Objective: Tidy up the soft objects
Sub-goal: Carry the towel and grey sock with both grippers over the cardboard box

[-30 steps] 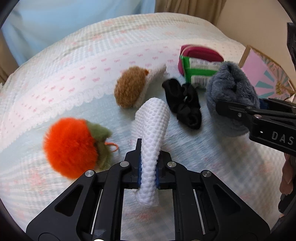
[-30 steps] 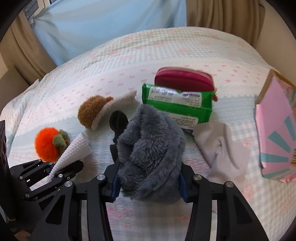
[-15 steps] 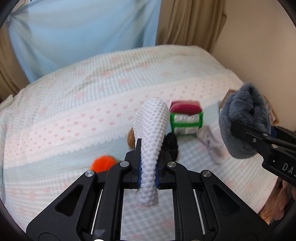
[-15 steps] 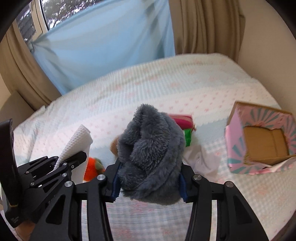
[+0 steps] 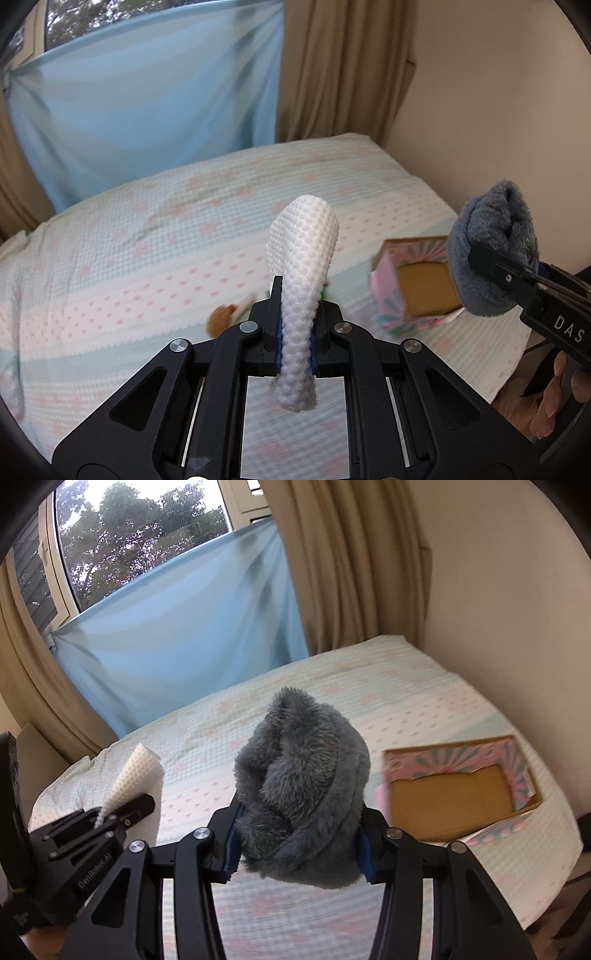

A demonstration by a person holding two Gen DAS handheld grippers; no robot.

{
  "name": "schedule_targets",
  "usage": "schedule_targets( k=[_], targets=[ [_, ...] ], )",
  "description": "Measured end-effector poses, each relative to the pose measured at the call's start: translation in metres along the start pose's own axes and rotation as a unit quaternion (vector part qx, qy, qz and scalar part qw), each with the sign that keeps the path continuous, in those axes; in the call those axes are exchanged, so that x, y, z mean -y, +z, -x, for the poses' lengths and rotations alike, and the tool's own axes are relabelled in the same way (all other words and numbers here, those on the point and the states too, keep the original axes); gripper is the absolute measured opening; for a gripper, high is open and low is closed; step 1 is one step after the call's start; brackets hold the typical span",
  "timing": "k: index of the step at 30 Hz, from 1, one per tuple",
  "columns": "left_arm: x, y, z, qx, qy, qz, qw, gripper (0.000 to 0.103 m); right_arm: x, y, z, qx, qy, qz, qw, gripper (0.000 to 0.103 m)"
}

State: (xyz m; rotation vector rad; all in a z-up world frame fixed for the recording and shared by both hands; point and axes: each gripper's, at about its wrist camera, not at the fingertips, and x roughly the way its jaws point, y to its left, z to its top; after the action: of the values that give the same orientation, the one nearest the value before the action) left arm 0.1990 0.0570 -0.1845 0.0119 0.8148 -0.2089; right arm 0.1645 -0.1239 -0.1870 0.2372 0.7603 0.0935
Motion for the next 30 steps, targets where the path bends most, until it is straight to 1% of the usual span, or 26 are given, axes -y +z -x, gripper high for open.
schedule_targets(
  k=[3,5,7,9,10,13,15,16,18,23,24,25,28,30],
  targets=[
    [0.043,0.016,-0.004,0.002,-0.009,-0.001,1.0,0.008,0.034,0.008,0.01,-0.004,-0.003,-0.006,1.0,0.045],
    [0.071,0.024,-0.011,0.0,-0.015,-0.005,0.9999,0.008,0.065,0.013,0.015,-0.01,-0.008,-0.009,1.0,0.045],
    [0.105,0.032,-0.025,-0.009,-0.02,-0.011,0.9997,0.008,0.091,0.016,0.016,-0.017,-0.015,-0.009,1.0,0.045],
    [0.134,0.037,-0.039,-0.017,-0.028,-0.011,0.9994,0.008,0.13,0.023,0.016,-0.027,-0.019,-0.019,0.999,0.045],
    [0.152,0.04,-0.049,-0.023,-0.032,-0.012,0.9992,0.008,0.142,0.025,0.015,-0.031,-0.02,-0.022,0.999,0.045],
    [0.191,0.042,-0.076,-0.043,-0.043,-0.009,0.9981,0.008,0.192,0.033,0.006,-0.052,-0.023,-0.024,0.998,0.045],
    [0.21,0.041,-0.099,-0.07,-0.048,0.0,0.9964,0.008,0.213,0.037,-0.003,-0.067,-0.026,-0.018,0.997,0.045],
    [0.217,0.04,-0.112,-0.087,-0.047,0.006,0.9951,0.008,0.227,0.039,-0.011,-0.08,-0.028,-0.017,0.996,0.045],
    [0.23,0.037,-0.138,-0.116,-0.04,0.017,0.9922,0.008,0.243,0.042,-0.022,-0.1,-0.024,-0.022,0.994,0.045],
    [0.244,0.022,-0.19,-0.172,-0.017,0.03,0.9845,0.008,0.29,0.045,-0.068,-0.162,-0.018,-0.03,0.986,0.045],
    [0.25,0.021,-0.195,-0.181,-0.013,0.031,0.983,0.008,0.296,0.044,-0.077,-0.172,-0.016,-0.034,0.984,0.045],
    [0.253,0.018,-0.207,-0.195,-0.007,0.034,0.9802,0.008,0.304,0.043,-0.088,-0.186,-0.014,-0.041,0.982,0.045],
    [0.259,0.015,-0.235,-0.223,0.003,0.042,0.974,0.008,0.329,0.036,-0.124,-0.24,-0.001,-0.074,0.968,0.045],
    [0.267,0.011,-0.258,-0.244,0.008,0.034,0.9691,0.008,0.337,0.032,-0.139,-0.261,-0.003,-0.085,0.961,0.045]
  ],
)
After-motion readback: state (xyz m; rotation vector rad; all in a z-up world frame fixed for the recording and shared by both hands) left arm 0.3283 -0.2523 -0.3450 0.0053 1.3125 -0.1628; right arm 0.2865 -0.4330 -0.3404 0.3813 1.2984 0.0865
